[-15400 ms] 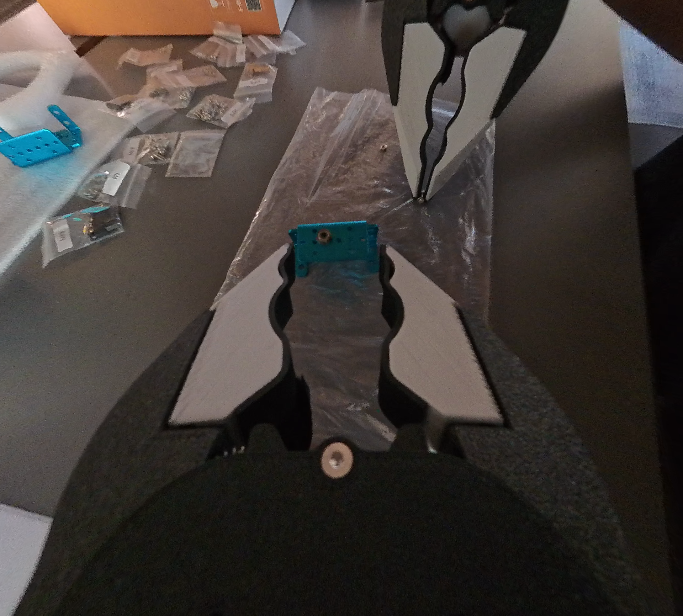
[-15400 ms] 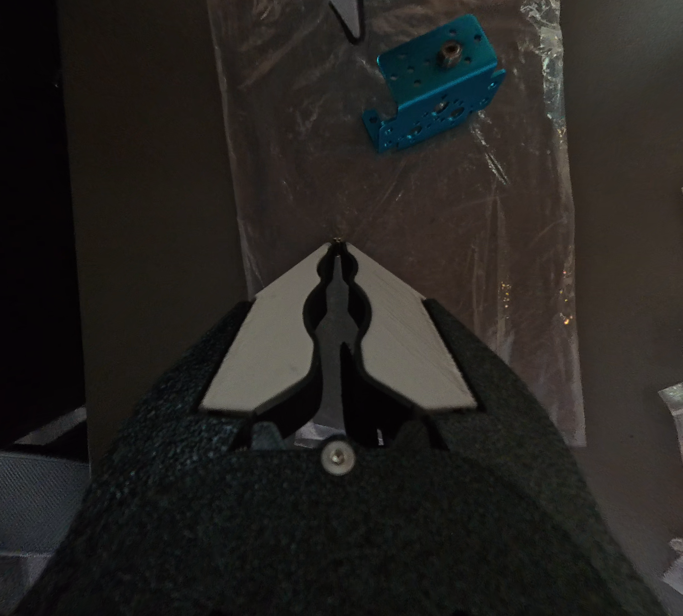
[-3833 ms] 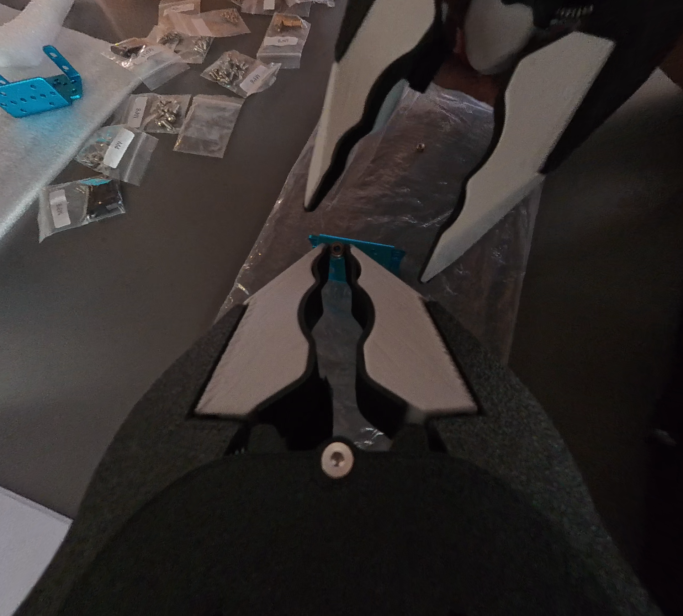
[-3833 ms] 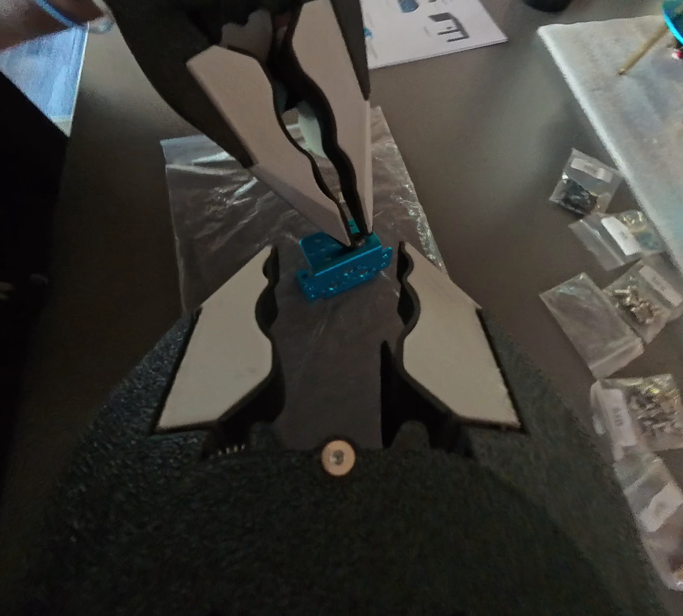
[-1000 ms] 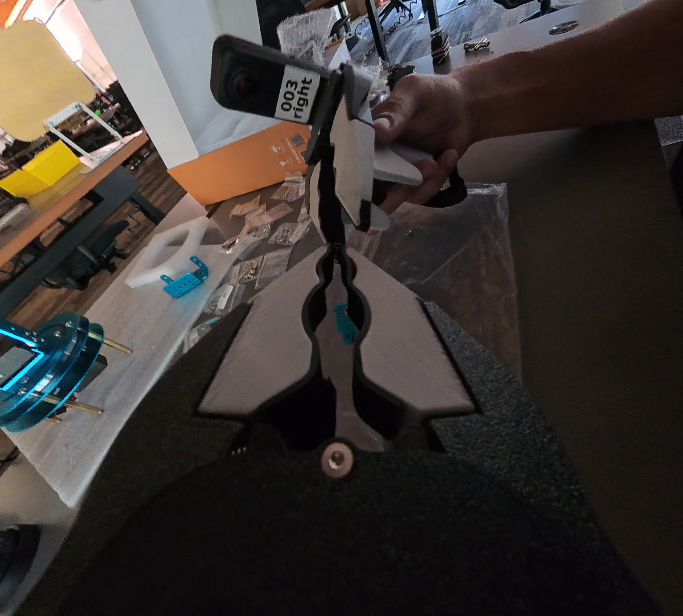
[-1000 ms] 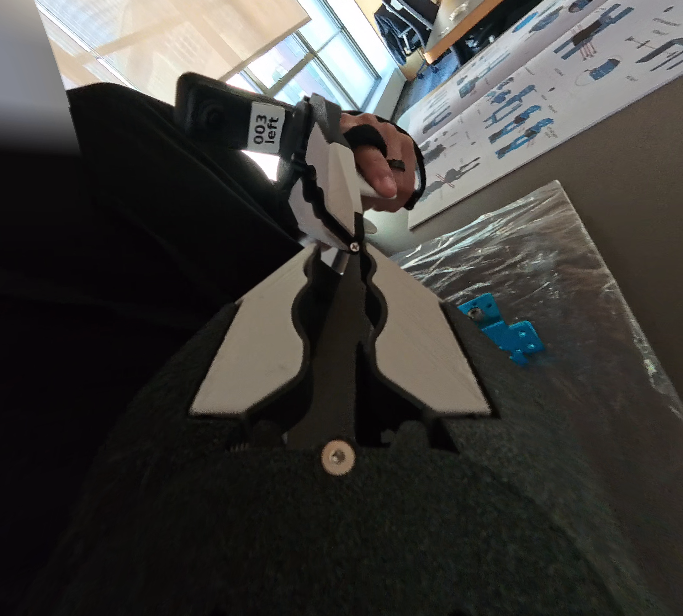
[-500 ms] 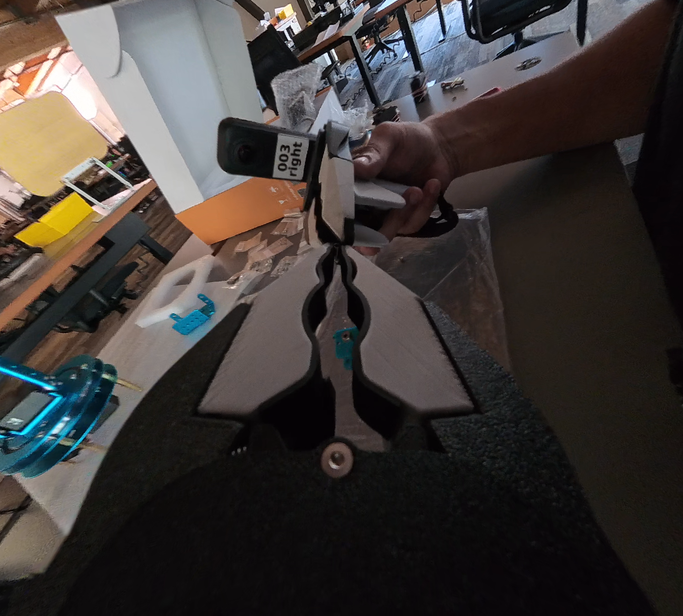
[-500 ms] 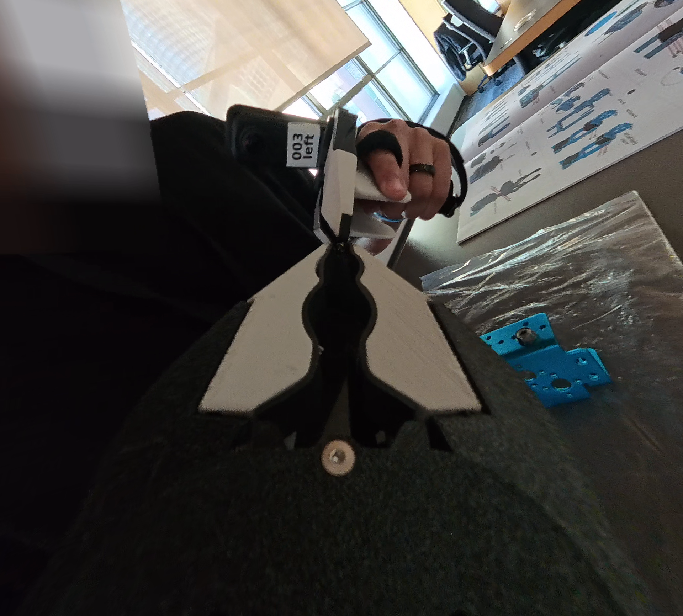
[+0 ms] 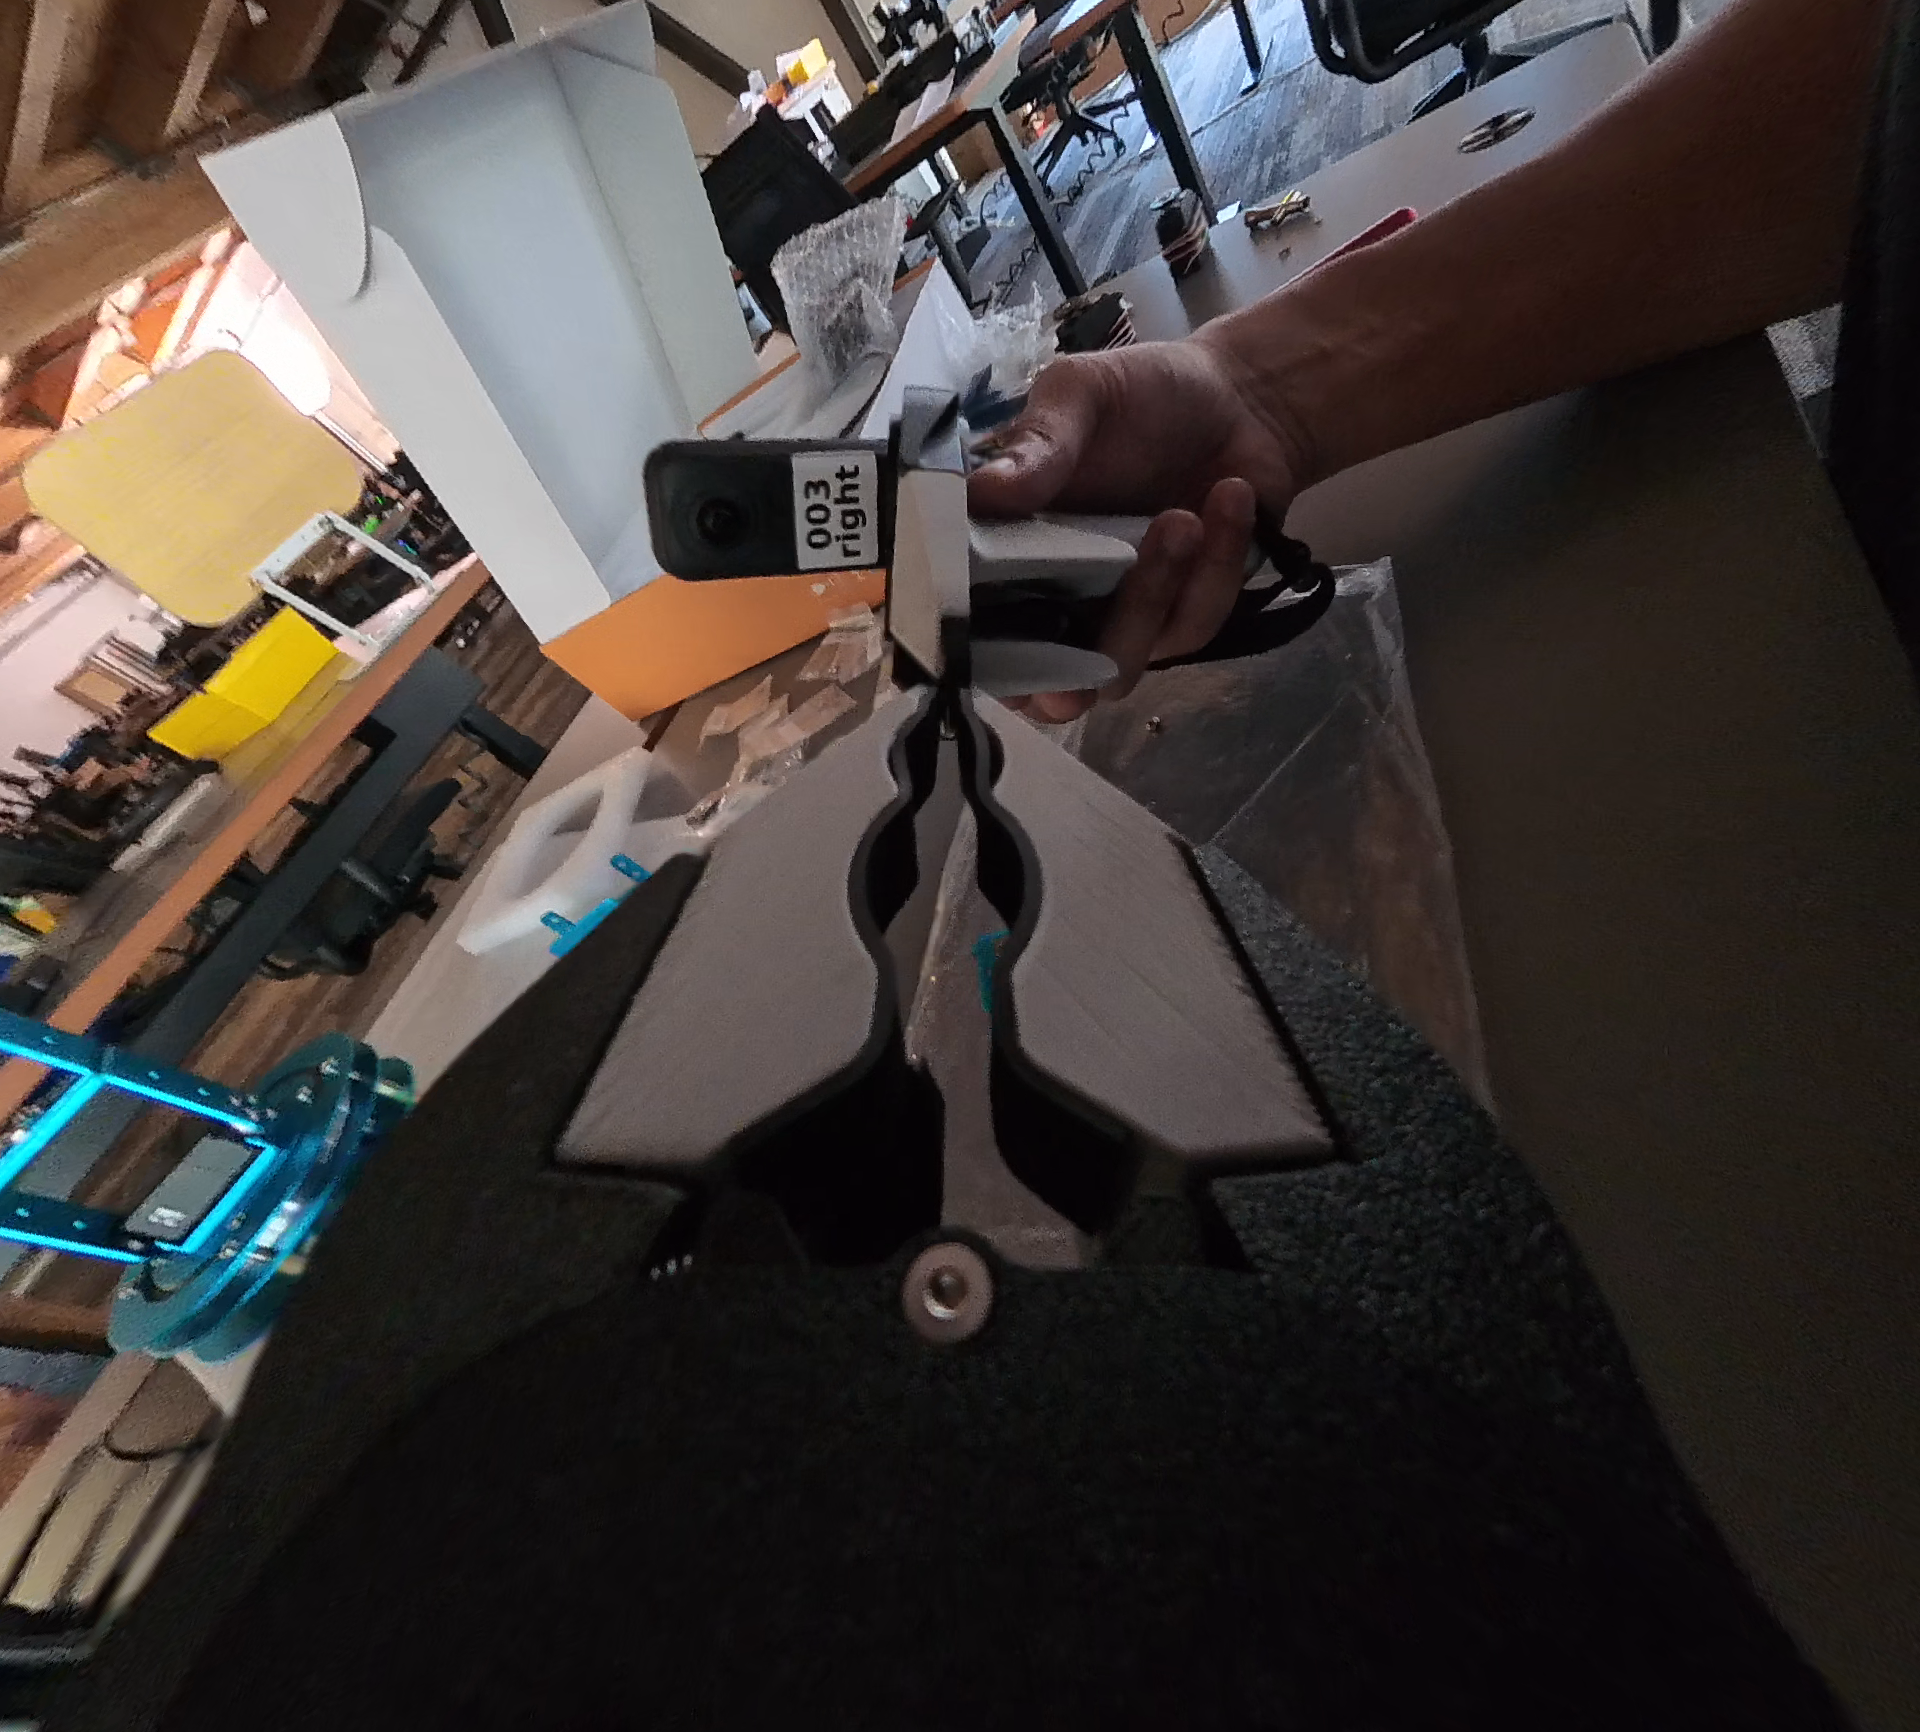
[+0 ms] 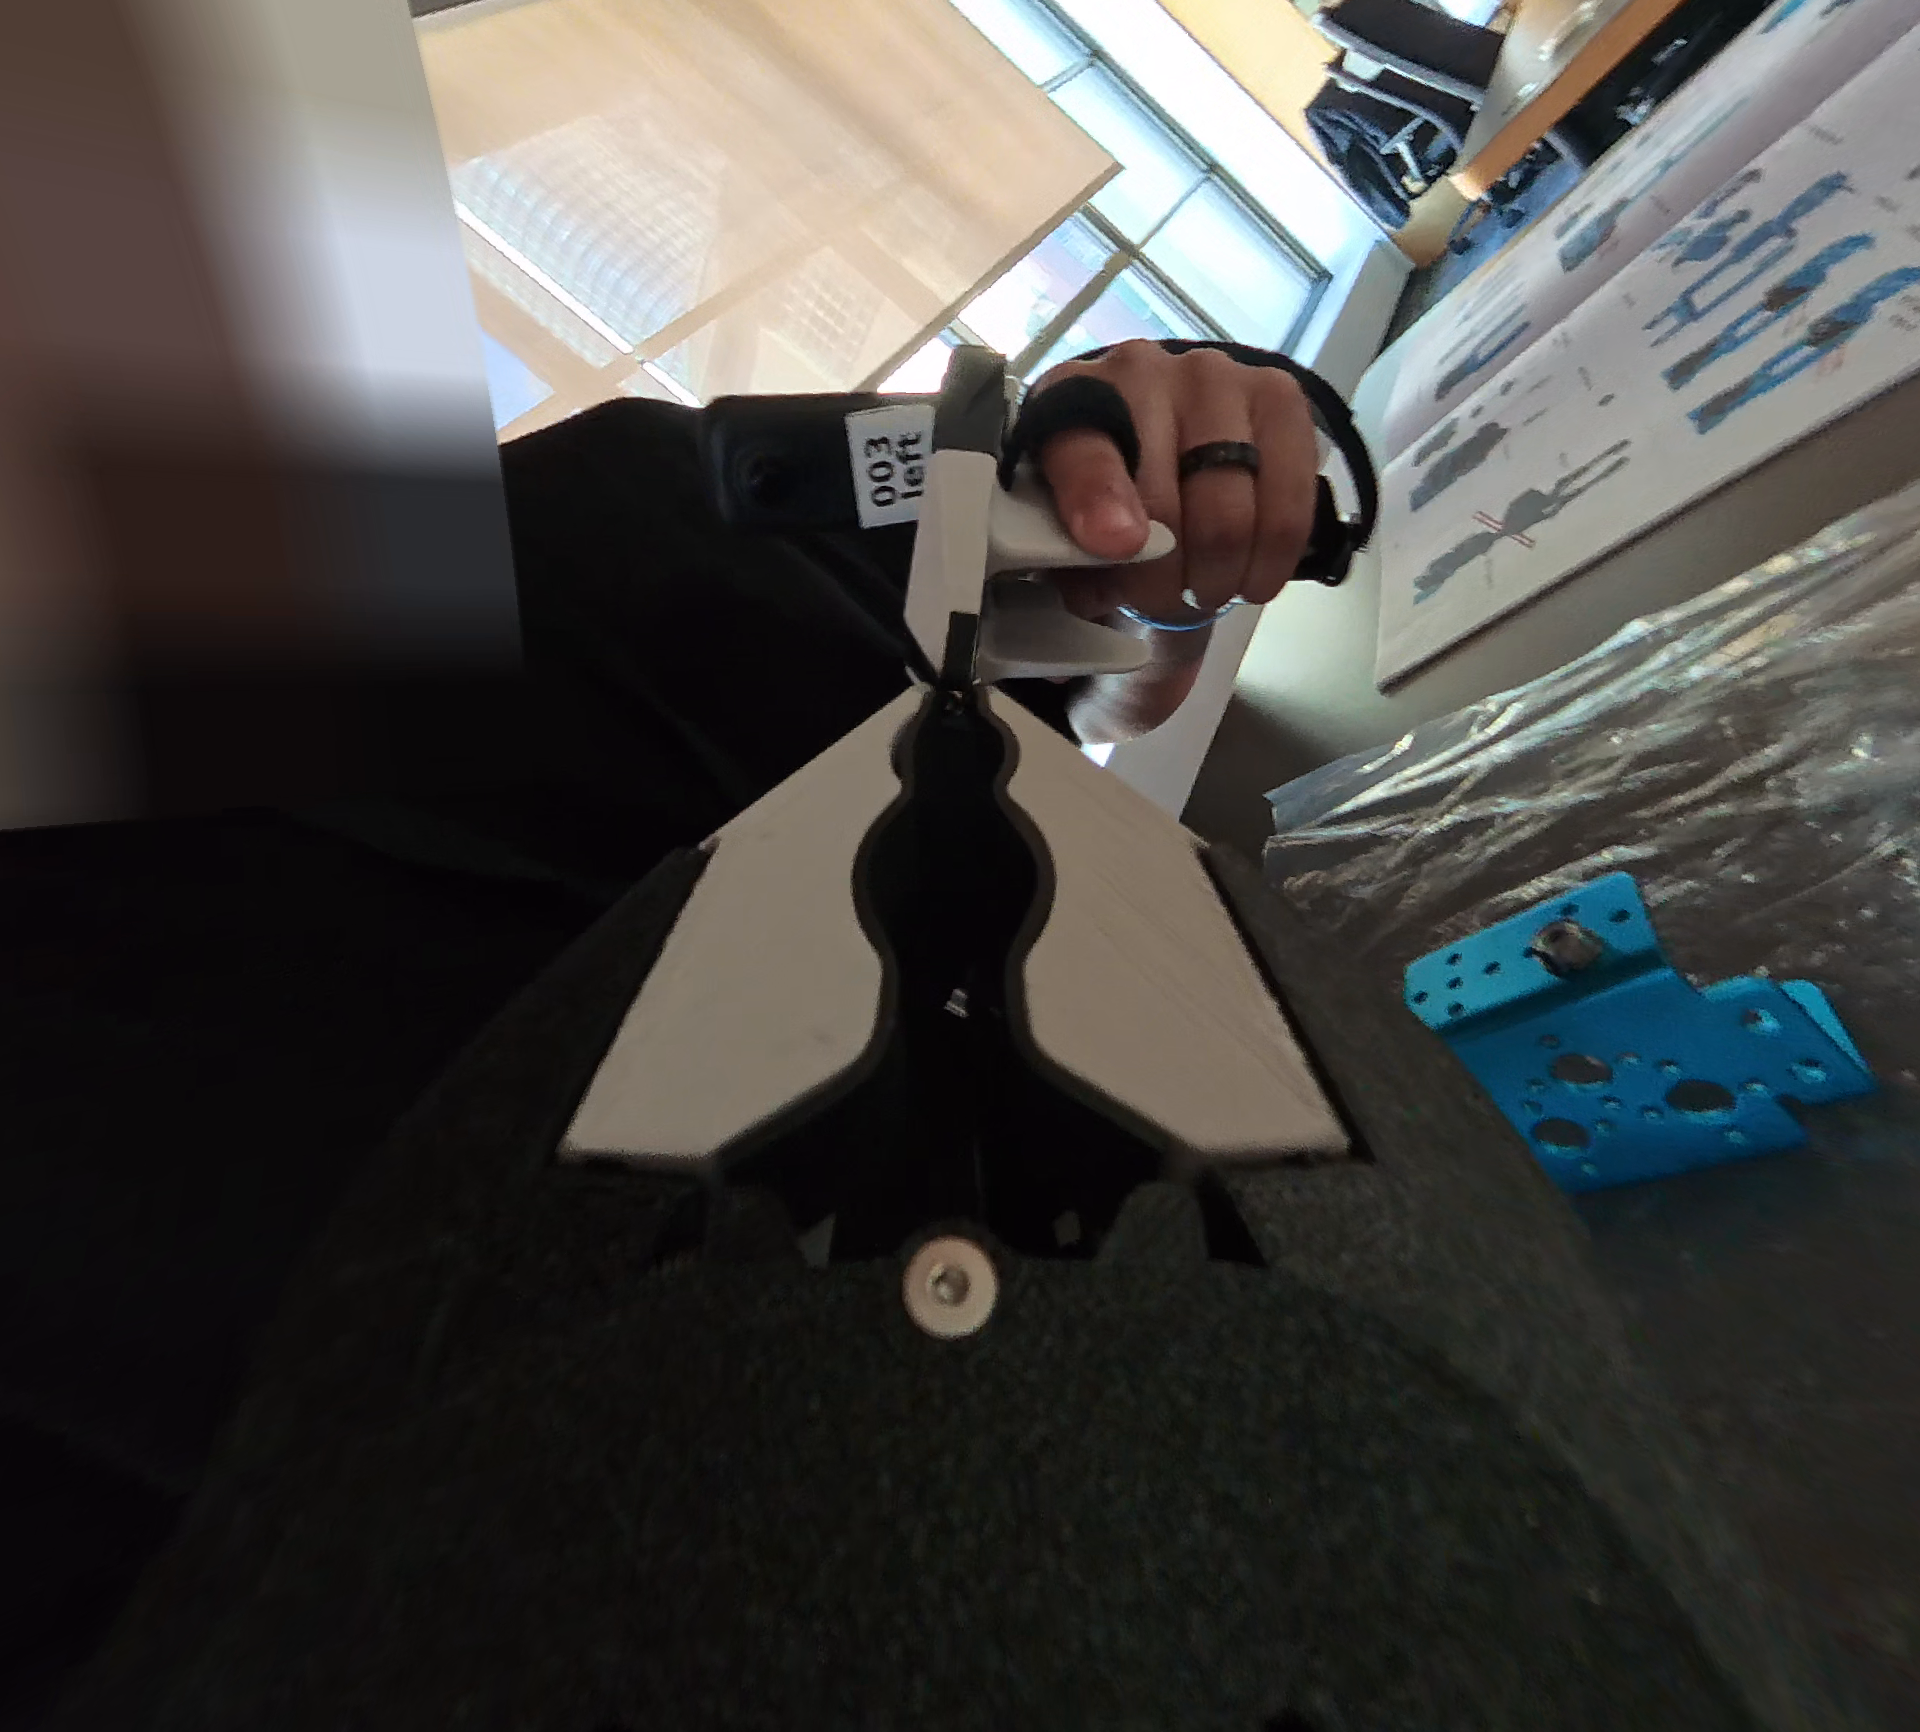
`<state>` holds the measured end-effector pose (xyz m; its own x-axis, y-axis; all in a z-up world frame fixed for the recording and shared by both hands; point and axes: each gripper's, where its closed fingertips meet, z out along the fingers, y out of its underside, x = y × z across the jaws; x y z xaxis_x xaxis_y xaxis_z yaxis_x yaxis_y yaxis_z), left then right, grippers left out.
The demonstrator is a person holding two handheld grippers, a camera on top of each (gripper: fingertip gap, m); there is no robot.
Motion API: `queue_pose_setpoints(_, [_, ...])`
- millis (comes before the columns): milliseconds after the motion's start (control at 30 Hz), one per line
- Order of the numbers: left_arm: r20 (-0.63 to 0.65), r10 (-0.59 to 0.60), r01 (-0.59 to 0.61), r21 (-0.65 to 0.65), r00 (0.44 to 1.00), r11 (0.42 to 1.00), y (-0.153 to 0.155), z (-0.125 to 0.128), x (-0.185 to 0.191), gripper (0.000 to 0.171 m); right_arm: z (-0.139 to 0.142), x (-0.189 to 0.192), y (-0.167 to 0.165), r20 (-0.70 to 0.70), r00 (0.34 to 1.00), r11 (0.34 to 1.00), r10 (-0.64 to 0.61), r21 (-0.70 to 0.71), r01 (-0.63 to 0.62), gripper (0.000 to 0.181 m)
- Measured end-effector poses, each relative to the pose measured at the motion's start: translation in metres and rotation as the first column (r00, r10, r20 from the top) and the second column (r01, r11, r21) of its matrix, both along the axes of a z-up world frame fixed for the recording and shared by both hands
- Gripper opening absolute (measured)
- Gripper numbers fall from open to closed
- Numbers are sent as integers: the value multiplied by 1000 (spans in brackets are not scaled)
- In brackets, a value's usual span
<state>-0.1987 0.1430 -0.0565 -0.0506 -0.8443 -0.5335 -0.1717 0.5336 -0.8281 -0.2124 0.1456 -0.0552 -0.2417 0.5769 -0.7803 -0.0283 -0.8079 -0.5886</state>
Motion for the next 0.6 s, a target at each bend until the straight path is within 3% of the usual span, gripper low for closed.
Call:
queue_pose_setpoints(33, [-7, 7, -8, -26, 1000, 1000, 2, -1, 0, 3, -1, 0, 1, 8, 1000, 1000, -7, 0, 7, 4])
queue_pose_setpoints(300, [-45, 11, -23, -261, 999, 965, 18, -19, -4, 24, -24, 1, 9, 196, 975, 990, -108, 111, 87, 3])
queue_pose_setpoints(433, [-50, -4, -10, -267, 999, 964, 18, -23, -3, 23, -27, 11, 17, 219, 963, 983, -158, 124, 133, 3])
queue_pose_setpoints(500, [-115, -8, -29, -320, 993, 947, 23, -38, -2, 31, -31, 17, 21, 255, 948, 977, -192, 141, 160, 1])
queue_pose_setpoints(600, [-275, -2, -105, -372, 961, 922, 38, -78, -4, 50, -48, 27, 28, 403, 875, 956, -269, 221, 191, 3])
